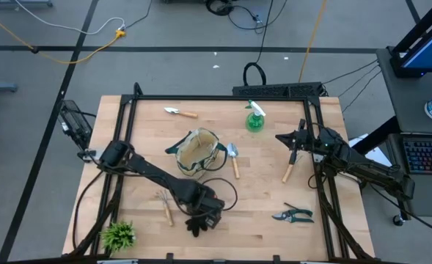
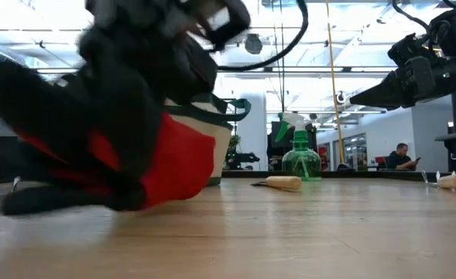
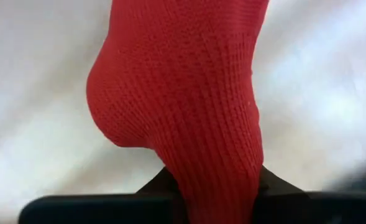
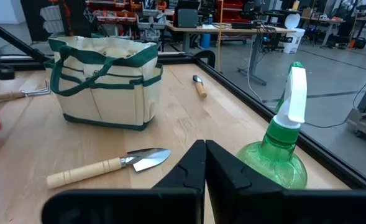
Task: Pick & Place Garden tools in Gardening bag
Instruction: Put the red gloves into the green gardening bag
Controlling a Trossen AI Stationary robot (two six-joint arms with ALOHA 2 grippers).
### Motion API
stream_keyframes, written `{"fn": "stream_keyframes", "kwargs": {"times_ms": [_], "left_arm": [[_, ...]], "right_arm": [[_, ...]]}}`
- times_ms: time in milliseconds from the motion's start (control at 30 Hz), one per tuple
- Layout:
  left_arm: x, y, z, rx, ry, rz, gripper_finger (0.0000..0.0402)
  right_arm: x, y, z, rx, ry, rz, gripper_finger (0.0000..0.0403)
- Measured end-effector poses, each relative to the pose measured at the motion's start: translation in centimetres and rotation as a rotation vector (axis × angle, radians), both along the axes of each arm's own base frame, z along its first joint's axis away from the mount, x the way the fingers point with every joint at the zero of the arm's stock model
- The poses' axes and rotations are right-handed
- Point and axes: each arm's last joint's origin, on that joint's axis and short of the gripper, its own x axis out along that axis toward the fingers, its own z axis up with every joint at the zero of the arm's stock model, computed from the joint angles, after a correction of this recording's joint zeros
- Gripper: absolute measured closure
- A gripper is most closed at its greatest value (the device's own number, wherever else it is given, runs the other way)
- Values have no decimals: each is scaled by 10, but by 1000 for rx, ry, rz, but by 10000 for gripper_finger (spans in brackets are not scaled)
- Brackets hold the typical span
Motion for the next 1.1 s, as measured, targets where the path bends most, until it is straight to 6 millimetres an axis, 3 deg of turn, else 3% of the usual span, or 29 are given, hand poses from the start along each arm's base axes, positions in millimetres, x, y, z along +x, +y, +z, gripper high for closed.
{"fn": "stream_keyframes", "kwargs": {"times_ms": [200, 400, 700, 867, 1100], "left_arm": [[-13, 2, 36, -47, -58, -88, 346], [-23, 7, 96, -82, -326, -88, 350], [-47, 50, 169, 252, -687, 143, 350], [-57, 83, 189, 495, -756, 226, 350], [-49, 139, 186, 634, -676, 201, 350]], "right_arm": [[0, 0, 0, -1, 0, 0, 403], [0, 0, 0, -2, 1, 0, 403], [0, 0, 0, -3, 1, 0, 403], [0, 0, 0, -3, 1, 0, 403], [0, 0, 0, -2, 1, 1, 403]]}}
